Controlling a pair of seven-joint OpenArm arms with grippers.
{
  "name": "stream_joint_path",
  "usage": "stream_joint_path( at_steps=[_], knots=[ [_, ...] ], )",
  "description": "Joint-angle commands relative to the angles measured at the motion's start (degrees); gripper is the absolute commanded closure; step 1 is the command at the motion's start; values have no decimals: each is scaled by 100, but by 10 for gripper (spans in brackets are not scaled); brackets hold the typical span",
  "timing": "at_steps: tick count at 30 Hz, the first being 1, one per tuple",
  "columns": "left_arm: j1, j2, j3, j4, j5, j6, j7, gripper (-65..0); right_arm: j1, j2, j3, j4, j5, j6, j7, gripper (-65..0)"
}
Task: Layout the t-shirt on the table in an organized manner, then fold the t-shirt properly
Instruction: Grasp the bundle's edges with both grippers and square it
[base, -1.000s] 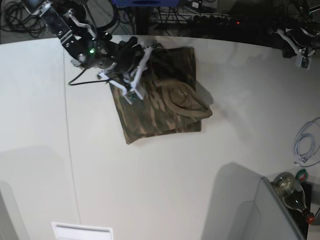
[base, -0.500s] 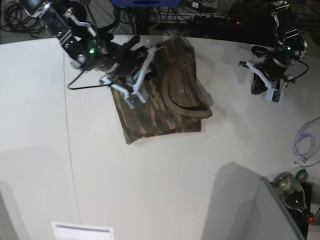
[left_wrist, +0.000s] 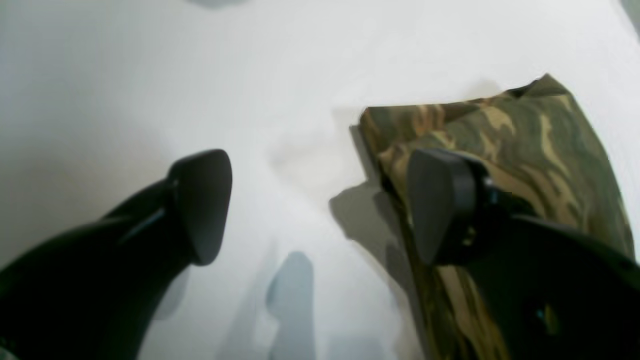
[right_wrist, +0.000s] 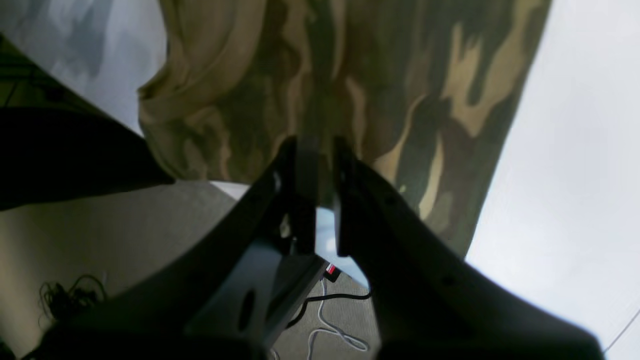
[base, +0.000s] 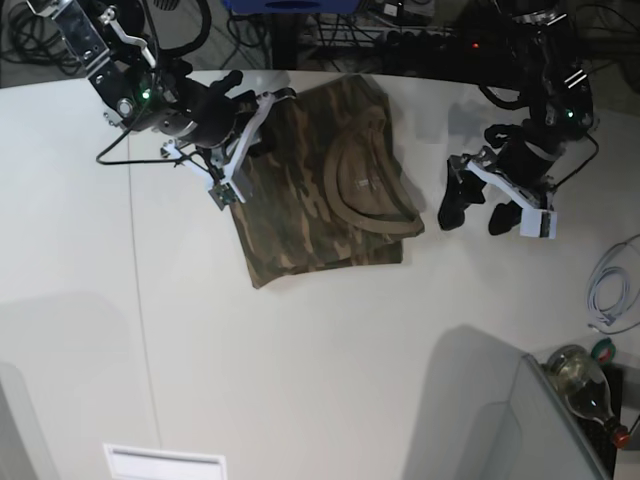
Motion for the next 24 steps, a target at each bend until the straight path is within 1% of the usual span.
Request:
stream_joint_path(
  at_steps=[1,5,9,12,13,14,16,18,19,22,24],
  knots=[
    [-149,-46,115,-42,-136,-71,-130,-490,44,2,23,89,46,67,97,-47],
    [-474,-11,441,-499,-136,-71,-130,-438,53,2,23,89,38,67,79,-48],
    [-623,68,722,-649,-136,-71,-130,-425,53,2,23,81,38,67,79,-48],
    [-667,121,775,-745,-136,-71,-130,-421,53,2,23,81,38,76,79,-48],
    [-676,148,775,-824,-136,-71,-130,-403,53,2,23,81,38,76,79,-48],
    [-747,165,775,-912,-136,-71,-130,-362,53,2,23,81,38,76,79,-48],
    [-843,192,775,-1053,-119,-71,-130,-237,61,2,23,81,38,76,79,-48],
    [-914,192,783,-1176,-128,-71,-130,-71,61,2,23,37,38,76,79,-48],
    [-966,192,783,-1194,-128,-71,-130,0,70,2,23,-16,38,76,88,-48],
    [-993,209,783,-1071,-136,-71,-86,0,70,2,23,-183,38,76,105,-48],
    [-975,262,942,-824,-136,-58,-86,0,70,2,14,-245,38,76,105,-48]
  ],
)
